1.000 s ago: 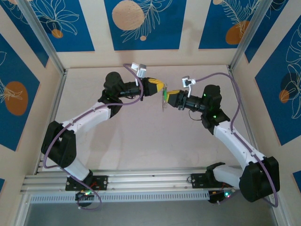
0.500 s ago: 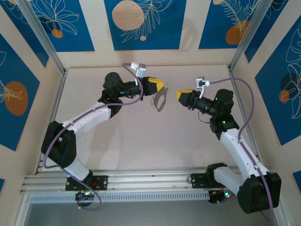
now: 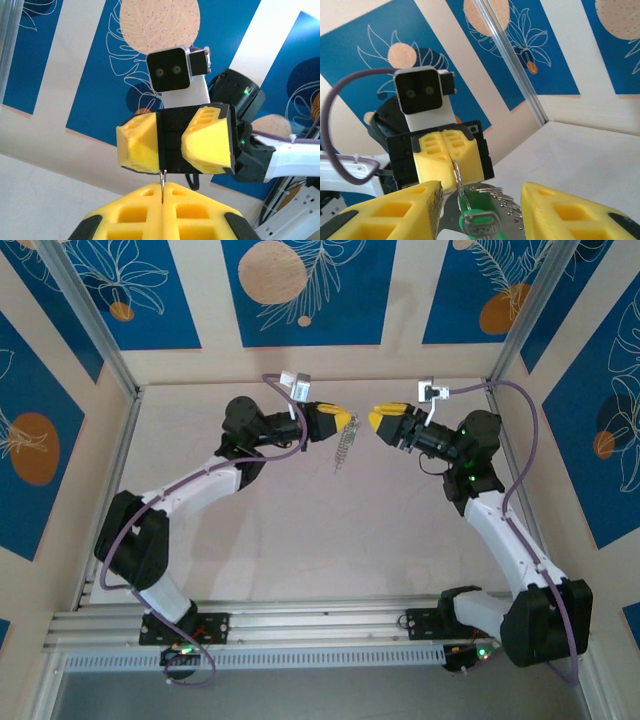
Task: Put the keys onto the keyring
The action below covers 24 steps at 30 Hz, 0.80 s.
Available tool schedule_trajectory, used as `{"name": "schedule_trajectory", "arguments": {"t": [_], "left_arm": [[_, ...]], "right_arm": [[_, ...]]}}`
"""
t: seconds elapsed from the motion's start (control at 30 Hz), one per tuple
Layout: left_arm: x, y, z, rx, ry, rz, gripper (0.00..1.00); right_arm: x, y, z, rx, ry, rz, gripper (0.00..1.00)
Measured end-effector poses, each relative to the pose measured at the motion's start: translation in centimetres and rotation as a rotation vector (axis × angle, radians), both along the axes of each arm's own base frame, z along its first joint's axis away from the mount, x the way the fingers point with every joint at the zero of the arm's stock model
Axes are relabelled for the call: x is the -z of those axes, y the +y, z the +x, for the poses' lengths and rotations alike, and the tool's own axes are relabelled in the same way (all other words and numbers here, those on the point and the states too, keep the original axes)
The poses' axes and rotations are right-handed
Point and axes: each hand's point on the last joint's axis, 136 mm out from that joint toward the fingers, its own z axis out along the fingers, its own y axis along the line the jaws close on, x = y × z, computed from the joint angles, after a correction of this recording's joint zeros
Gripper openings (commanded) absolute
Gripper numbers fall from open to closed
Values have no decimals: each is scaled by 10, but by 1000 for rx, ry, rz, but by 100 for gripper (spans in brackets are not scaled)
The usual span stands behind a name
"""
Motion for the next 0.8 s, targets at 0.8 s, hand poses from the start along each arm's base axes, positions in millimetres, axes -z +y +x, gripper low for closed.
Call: {"name": "schedule_trajectory", "arguments": {"t": [0.8], "left_arm": [[-9,-4,2,16,51,-89,0]], "right_arm": [[-5,18,8,-84,-26,70,35]]}}
